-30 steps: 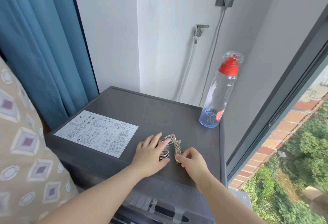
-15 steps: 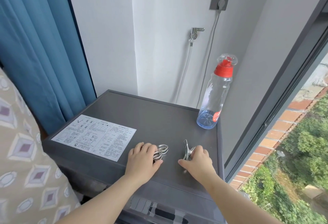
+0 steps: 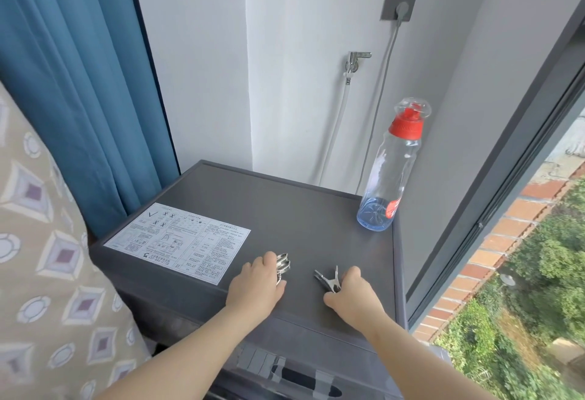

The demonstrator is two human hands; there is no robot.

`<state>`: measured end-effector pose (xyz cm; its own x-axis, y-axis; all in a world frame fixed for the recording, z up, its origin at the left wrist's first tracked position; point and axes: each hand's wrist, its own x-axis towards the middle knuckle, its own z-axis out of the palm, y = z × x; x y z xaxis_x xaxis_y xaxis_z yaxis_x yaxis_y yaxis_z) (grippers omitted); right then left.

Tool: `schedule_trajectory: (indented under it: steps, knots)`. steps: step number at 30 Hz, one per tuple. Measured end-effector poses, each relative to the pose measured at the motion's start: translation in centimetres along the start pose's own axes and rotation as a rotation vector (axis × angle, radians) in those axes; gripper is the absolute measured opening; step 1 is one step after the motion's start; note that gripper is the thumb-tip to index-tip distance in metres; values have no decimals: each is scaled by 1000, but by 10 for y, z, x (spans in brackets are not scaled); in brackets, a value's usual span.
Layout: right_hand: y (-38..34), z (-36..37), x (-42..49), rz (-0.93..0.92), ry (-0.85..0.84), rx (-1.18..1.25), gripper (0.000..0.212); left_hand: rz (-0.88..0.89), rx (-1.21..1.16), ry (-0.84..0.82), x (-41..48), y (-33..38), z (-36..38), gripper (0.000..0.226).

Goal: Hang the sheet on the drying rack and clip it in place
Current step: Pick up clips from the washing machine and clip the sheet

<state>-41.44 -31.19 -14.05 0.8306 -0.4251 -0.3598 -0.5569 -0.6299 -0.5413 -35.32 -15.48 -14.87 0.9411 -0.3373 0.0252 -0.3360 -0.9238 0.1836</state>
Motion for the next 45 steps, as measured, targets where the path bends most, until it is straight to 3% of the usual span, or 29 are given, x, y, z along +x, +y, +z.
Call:
schedule_trajectory:
  steps: [3, 5, 7, 9, 11, 13, 17, 21, 24, 27, 30, 35, 39, 41, 43, 45]
  knots:
    - [-9, -7, -1, 45, -119, 178, 13, -203, -518, -70, 2, -6, -12, 28]
    - [-19, -12, -4, 68, -214, 541, 13, -365, -964, -114, 2, -11, -22, 26]
    - [-35, -19, -8, 17, -299, 844, 20, -441, -1232, -107, 2, -17, -38, 27]
    - [-57, -27, -15, -81, -367, 961, 20, -479, -1347, -89, -3, -25, -58, 25]
    - [-83, -35, -22, -211, -369, 940, 15, -485, -1369, -78, -11, -36, -84, 20]
    - [-112, -36, -27, -344, -362, 895, 10, -496, -1394, -41, -20, -52, -105, 28]
    - [-163, -38, -40, -465, -554, 1034, 6, -500, -1510, 227, -41, -68, -136, 15]
    - [-204, -24, -63, -493, -692, 1134, 13, -583, -1430, 521, -75, -83, -164, 17]
    - [-224, -7, -88, -626, -720, 1002, 18, -607, -1334, 700, -108, -94, -182, 22]
    - [-237, 9, -110, -646, -892, 1045, 9, -591, -1231, 768, -140, -100, -199, 33]
    - [-236, 10, -139, -680, -1040, 1054, 35, -528, -1160, 822, -174, -92, -212, 32]
    - [-242, 2, -187, -808, -1186, 1023, 29, -504, -992, 925, -215, -87, -240, 46]
    - [-268, -10, -213, -864, -1133, 1035, 8, -482, -939, 970, -227, -108, -268, 44]
    - [-284, -17, -220, -842, -1060, 1110, 18, -462, -897, 993, -230, -115, -283, 42]
    - [-299, -22, -226, -847, -919, 1125, 25, -428, -845, 1019, -231, -119, -296, 41]
    - [-314, -25, -233, -893, -716, 1118, 20, -392, -806, 1053, -229, -120, -308, 45]
